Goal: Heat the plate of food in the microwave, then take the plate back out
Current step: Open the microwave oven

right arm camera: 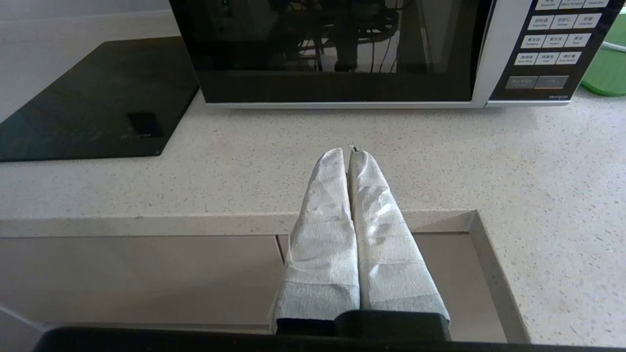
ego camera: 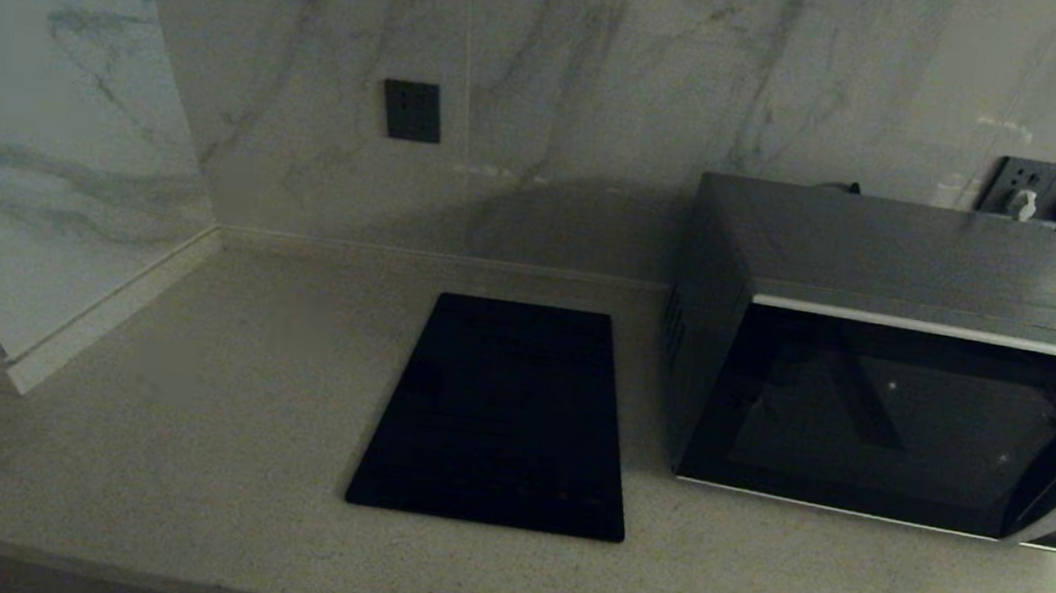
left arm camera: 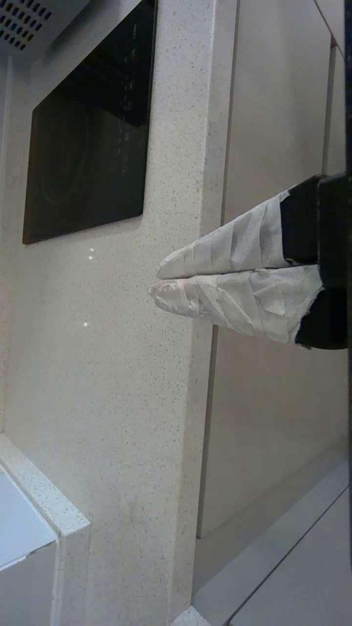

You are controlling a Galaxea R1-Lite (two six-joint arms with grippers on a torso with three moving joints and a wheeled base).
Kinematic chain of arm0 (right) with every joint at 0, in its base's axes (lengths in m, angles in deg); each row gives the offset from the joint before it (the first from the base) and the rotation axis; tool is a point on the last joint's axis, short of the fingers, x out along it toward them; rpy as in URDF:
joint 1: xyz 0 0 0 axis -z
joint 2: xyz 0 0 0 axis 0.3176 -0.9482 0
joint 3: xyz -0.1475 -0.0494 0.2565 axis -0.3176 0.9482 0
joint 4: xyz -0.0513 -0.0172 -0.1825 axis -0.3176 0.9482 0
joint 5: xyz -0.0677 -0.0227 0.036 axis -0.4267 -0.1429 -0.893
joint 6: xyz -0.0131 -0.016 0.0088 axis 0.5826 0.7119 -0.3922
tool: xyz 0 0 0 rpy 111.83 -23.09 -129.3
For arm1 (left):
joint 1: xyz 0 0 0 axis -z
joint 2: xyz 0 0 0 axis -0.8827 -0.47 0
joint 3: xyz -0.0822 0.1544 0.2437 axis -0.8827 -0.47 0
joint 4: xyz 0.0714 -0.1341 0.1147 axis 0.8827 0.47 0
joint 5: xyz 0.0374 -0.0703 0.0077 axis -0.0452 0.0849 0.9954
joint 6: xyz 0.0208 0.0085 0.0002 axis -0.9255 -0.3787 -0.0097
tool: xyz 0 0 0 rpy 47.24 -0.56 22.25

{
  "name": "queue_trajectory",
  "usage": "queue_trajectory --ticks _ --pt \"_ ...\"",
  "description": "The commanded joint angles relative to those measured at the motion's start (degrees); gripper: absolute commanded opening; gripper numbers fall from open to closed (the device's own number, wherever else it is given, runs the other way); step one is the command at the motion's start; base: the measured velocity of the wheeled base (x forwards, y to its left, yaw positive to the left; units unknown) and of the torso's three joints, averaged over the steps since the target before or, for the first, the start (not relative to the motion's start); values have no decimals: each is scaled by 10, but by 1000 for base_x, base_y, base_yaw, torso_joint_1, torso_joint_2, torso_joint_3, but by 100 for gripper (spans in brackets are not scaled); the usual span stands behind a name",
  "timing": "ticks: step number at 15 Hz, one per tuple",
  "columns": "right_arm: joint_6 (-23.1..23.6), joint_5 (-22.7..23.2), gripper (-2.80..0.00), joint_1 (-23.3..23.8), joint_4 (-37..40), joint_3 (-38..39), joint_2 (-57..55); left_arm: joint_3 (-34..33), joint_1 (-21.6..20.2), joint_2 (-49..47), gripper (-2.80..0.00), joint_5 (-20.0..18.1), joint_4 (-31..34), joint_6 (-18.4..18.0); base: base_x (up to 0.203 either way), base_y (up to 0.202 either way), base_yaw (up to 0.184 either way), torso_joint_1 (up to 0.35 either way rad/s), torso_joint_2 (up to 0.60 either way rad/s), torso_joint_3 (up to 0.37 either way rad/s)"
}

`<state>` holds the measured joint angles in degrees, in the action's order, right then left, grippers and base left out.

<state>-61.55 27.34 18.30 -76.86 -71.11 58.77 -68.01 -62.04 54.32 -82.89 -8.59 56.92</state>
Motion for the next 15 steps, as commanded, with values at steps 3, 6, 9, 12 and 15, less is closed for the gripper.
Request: queue_trajectory --ticks 3,6,9,12,15 --pt "0 0 -280 0 0 1 -1 0 0 0 -280 0 0 0 0 0 0 0 0 0" --pt "0 0 -280 0 0 1 -1 0 0 0 -280 0 0 0 0 0 0 0 0 0" --pt "0 1 -280 0 0 1 -1 0 0 -1 -280 0 0 0 0 0 0 0 0 0" --pt "0 0 -280 0 0 1 -1 0 0 -1 -280 0 0 0 0 0 0 0 0 0" --pt "0 0 -280 0 0 1 -1 0 0 -1 -280 0 0 0 0 0 0 0 0 0"
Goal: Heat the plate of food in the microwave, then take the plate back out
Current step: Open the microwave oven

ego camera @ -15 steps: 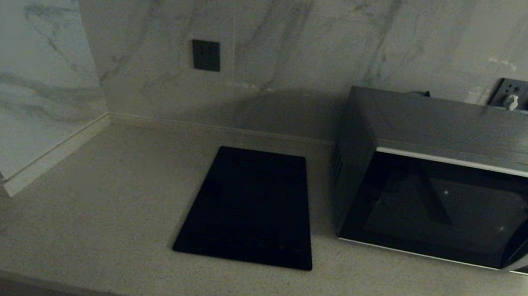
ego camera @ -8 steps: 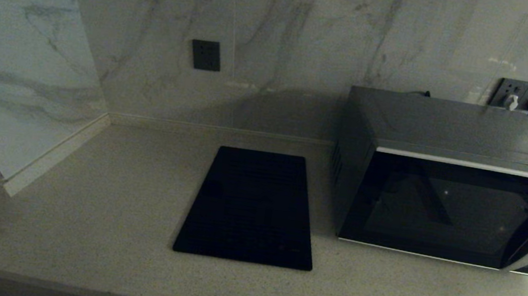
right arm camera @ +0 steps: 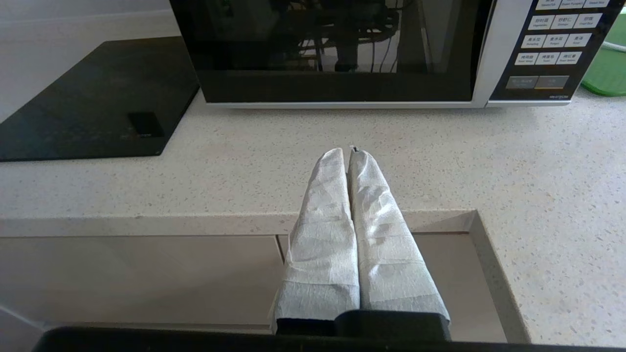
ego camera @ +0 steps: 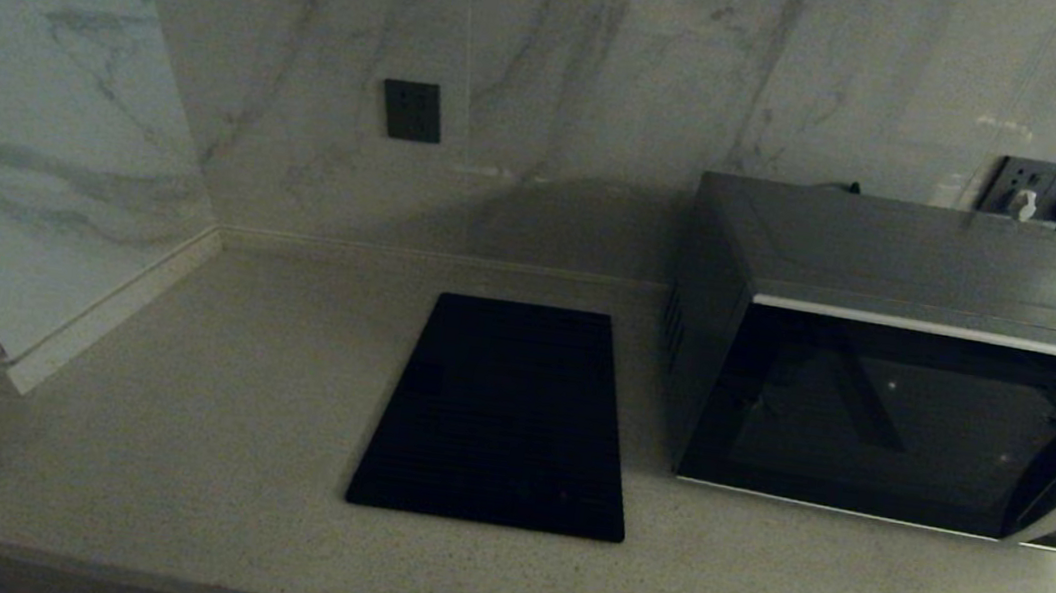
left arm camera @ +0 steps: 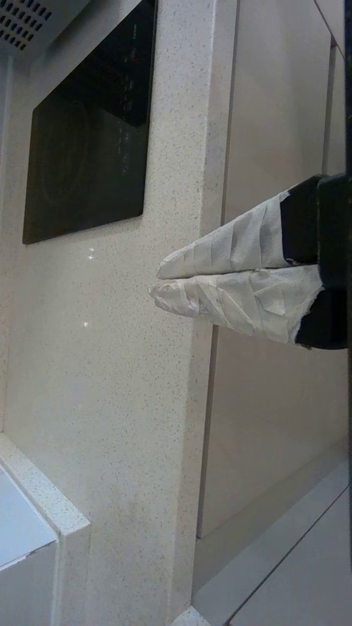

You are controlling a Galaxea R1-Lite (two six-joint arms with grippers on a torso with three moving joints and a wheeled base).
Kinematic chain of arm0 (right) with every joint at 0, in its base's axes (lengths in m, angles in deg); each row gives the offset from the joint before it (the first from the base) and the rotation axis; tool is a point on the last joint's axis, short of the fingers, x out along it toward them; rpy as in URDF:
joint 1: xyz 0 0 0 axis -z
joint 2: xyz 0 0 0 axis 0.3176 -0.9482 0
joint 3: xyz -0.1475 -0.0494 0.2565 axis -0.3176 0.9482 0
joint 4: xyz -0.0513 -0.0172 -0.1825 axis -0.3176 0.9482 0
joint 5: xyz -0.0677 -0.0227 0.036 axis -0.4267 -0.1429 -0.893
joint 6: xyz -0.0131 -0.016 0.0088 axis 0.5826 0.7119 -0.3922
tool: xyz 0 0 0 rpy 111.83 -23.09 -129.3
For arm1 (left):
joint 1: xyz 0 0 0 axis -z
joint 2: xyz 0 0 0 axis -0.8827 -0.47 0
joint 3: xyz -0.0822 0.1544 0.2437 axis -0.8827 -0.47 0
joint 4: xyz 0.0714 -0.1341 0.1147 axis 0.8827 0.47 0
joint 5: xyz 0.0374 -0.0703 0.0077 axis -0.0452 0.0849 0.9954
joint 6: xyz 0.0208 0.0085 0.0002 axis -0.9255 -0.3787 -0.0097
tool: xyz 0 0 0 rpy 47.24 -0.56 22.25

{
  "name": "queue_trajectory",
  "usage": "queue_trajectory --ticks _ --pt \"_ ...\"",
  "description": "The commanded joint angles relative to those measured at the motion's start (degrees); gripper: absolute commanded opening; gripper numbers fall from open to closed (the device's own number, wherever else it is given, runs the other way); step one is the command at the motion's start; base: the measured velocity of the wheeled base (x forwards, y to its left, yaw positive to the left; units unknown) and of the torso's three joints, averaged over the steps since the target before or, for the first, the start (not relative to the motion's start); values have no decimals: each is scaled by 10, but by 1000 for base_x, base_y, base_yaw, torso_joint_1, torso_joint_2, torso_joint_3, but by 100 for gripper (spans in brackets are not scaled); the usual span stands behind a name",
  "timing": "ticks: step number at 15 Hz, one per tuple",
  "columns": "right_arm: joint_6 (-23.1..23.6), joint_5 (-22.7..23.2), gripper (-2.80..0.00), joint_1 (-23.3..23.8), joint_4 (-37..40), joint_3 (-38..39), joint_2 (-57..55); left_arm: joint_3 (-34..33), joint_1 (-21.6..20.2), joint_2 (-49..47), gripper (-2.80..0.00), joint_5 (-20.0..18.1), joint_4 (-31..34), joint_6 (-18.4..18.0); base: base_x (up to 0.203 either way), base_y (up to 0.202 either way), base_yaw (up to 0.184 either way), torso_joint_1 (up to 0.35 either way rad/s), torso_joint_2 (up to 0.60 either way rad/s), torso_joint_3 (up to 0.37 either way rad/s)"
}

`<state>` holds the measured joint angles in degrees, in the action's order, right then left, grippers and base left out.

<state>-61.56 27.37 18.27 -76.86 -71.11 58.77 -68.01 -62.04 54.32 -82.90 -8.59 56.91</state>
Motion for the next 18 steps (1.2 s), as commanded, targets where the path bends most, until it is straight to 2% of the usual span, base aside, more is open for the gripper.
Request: queue_trajectory --ticks 1,18 --pt "0 0 -280 0 0 1 -1 0 0 0 -280 0 0 0 0 0 0 0 0 0" --pt "-1 0 -280 0 0 1 -1 0 0 0 -280 0 0 0 0 0 0 0 0 0"
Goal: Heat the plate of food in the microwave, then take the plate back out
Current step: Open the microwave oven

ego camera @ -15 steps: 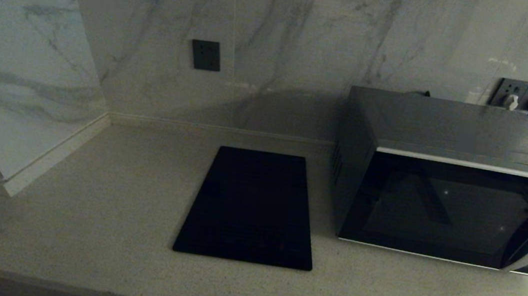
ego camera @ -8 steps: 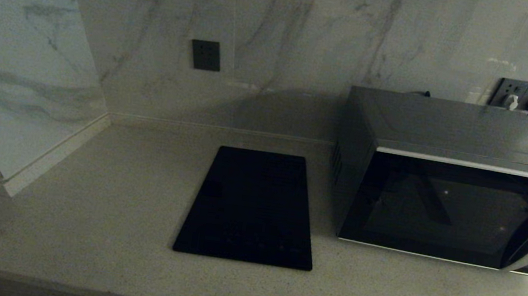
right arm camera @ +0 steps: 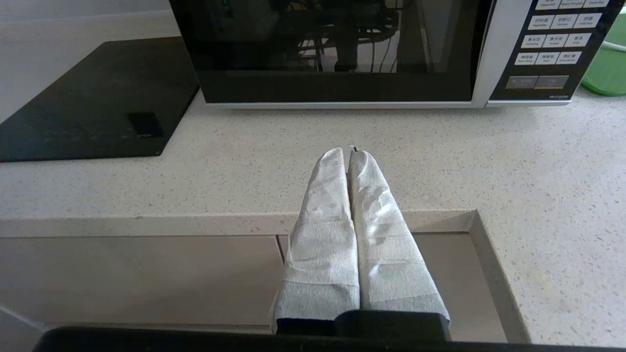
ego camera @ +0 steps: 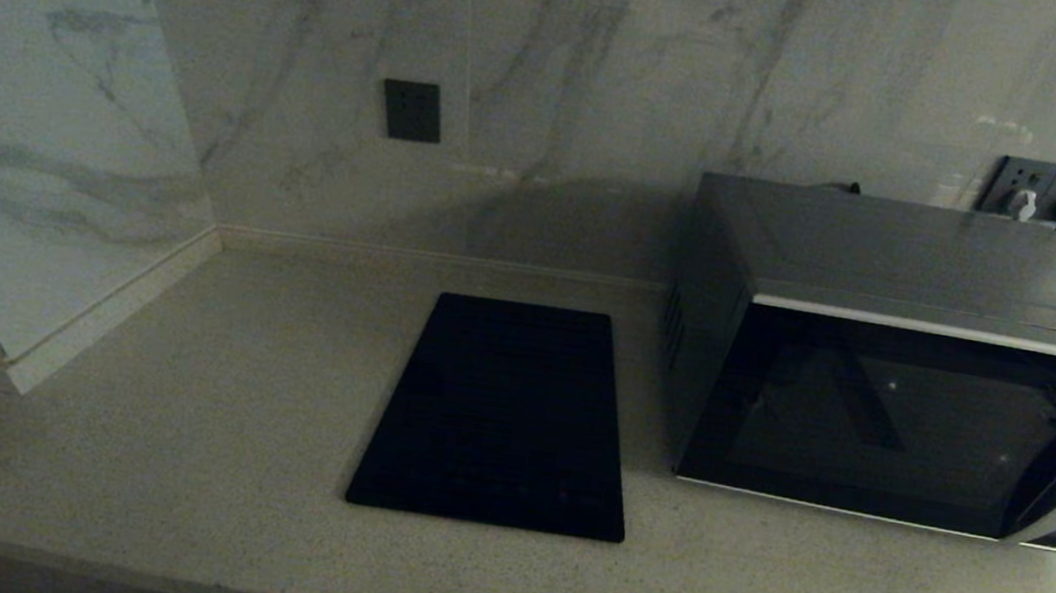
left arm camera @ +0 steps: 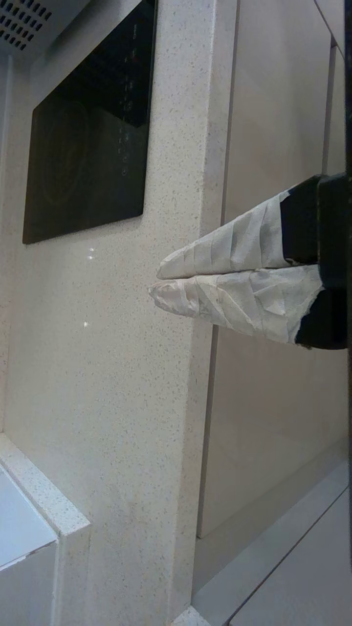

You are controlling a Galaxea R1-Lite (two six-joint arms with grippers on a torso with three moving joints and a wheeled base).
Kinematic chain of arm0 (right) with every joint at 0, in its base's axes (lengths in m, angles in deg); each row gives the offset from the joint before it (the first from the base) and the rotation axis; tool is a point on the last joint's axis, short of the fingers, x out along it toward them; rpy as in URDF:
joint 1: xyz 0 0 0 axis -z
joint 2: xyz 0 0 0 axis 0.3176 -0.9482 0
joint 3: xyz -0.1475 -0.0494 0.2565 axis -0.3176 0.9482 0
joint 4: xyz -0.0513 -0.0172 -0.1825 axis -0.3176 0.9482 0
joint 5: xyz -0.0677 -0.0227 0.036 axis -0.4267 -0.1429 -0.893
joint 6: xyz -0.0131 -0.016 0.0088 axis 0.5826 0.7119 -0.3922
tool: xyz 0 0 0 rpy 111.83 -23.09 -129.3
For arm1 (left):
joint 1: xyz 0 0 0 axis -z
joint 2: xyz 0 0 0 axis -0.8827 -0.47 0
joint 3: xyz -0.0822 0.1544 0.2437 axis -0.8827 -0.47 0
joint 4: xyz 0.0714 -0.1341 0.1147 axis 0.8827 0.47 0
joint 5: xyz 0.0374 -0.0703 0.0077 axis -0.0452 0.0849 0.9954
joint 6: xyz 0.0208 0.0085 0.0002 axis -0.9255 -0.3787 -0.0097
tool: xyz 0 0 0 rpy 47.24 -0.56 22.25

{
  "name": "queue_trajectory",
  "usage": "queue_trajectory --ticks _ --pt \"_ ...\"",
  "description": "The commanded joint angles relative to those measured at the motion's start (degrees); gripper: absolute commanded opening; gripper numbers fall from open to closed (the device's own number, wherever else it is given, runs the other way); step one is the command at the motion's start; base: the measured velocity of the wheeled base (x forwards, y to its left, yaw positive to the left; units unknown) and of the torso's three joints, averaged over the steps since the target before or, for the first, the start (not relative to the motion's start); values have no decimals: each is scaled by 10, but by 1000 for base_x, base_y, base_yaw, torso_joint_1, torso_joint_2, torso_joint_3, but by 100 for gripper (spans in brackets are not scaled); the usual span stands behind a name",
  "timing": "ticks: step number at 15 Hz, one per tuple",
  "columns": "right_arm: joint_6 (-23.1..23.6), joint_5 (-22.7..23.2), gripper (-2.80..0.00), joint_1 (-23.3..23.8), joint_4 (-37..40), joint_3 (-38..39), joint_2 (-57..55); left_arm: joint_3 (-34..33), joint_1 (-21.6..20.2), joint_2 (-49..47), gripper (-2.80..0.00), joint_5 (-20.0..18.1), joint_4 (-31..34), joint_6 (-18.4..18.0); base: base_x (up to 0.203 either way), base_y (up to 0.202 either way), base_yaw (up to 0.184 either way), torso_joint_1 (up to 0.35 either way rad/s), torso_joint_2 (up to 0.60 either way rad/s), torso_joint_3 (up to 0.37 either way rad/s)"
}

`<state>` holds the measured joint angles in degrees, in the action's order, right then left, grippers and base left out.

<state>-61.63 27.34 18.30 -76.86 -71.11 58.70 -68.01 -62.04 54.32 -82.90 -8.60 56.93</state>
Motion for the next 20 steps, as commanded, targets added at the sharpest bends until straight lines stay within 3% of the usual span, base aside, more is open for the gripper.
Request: queue_trajectory --ticks 1,20 --pt "-1 0 -280 0 0 1 0 0 0 -1 -280 0 0 0 0 0 0 0 0 0" --pt "-4 -6 -280 0 0 1 0 0 0 0 -280 0 0 0 0 0 0 0 0 0"
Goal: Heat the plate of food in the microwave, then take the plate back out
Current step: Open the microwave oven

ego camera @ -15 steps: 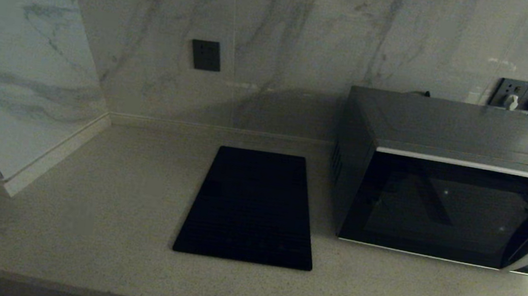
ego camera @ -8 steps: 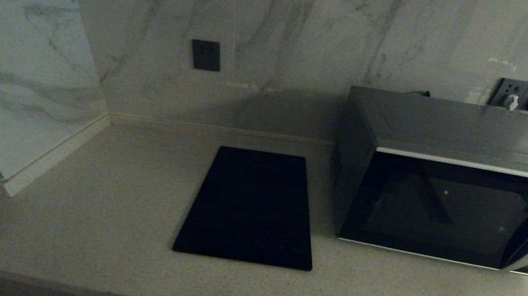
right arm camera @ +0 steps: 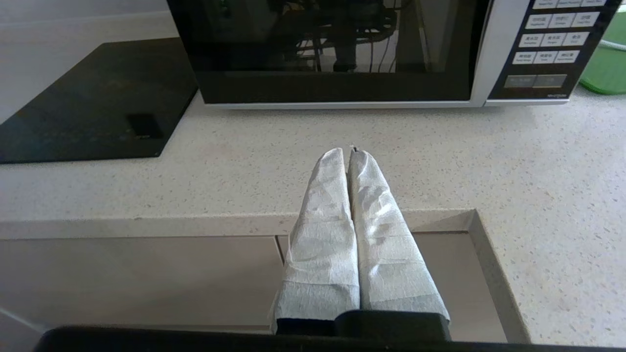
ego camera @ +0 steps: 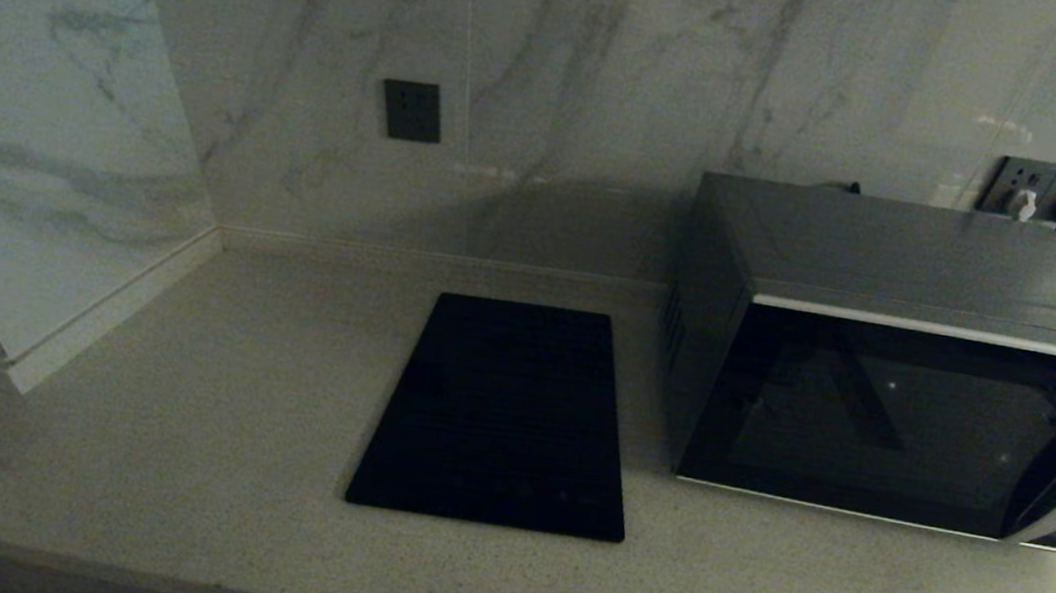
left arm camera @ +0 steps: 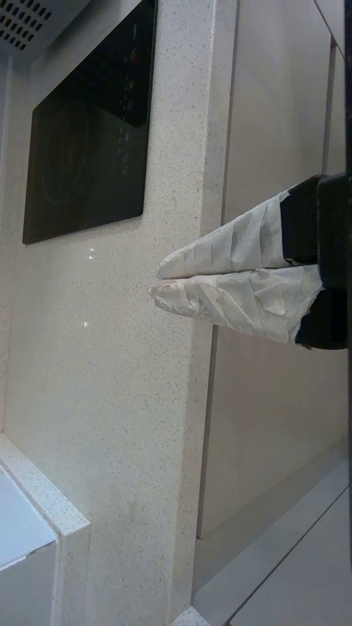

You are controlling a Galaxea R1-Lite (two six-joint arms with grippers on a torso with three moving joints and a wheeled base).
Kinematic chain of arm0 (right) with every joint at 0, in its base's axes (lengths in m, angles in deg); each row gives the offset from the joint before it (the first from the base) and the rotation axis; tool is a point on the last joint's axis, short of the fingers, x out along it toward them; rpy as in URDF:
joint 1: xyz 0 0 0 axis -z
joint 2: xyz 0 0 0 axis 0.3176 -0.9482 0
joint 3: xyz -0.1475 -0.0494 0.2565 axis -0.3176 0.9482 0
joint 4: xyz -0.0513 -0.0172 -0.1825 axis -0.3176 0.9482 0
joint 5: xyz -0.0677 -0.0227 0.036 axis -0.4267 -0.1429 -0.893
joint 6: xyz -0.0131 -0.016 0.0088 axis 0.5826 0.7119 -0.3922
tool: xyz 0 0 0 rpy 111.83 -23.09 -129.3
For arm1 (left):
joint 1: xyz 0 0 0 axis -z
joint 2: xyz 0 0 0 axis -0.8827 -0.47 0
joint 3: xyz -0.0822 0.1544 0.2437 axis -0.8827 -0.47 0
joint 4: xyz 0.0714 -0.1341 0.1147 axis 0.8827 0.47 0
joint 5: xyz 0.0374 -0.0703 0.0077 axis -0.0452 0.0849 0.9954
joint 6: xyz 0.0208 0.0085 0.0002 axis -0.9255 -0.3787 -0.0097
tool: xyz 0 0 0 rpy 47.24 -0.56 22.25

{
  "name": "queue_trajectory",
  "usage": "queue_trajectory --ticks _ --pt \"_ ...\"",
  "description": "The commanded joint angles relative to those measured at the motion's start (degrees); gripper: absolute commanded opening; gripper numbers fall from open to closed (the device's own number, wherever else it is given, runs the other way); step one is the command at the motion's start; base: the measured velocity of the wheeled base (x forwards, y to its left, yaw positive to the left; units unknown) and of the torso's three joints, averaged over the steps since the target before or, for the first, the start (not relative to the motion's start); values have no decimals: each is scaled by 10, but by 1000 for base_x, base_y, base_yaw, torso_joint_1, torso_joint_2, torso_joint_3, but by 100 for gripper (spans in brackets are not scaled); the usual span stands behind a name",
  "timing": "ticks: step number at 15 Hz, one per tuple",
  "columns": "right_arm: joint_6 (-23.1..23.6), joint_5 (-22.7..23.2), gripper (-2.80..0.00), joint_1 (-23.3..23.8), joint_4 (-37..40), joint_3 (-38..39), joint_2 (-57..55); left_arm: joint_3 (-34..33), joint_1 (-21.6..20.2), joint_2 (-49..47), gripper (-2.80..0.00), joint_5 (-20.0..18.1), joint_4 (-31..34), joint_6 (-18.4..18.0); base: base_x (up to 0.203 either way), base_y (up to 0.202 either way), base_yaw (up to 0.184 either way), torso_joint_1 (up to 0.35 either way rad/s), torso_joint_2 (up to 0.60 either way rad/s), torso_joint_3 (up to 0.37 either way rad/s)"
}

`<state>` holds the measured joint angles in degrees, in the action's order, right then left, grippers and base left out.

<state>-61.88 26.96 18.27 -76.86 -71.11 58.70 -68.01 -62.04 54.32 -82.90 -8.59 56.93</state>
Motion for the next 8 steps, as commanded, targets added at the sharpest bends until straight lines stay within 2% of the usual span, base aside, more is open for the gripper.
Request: queue_trajectory --ticks 1,5,8 --pt "-3 -3 -280 0 0 1 0 0 0 -1 -280 0 0 0 0 0 0 0 0 0" --pt "3 -3 -280 0 -4 1 0 0 0 0 -280 0 0 0 0 0 0 0 0 0" --pt "4 -5 -280 0 1 -41 0 0 0 -1 -280 0 0 0 0 0 0 0 0 0"
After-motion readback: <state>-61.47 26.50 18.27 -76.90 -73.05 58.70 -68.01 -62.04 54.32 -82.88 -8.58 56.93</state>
